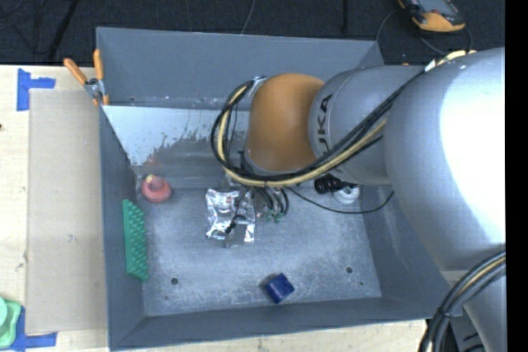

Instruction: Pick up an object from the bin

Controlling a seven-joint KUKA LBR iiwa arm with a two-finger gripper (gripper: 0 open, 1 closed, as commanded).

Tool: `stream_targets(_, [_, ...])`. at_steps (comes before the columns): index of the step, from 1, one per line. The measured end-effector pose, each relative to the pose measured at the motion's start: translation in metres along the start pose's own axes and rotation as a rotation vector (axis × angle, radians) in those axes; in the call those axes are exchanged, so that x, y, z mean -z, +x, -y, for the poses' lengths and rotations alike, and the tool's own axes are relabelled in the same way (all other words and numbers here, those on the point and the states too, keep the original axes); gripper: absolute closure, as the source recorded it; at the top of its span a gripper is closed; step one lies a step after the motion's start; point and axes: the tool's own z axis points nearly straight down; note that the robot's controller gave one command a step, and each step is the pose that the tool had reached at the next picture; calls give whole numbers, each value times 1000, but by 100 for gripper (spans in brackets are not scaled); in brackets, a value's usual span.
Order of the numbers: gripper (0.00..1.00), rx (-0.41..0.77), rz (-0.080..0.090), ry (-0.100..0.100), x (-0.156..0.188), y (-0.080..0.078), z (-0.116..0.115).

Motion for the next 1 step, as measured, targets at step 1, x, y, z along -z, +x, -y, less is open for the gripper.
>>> stream_targets(1, [0, -1, -1, 0, 0, 0, 0])
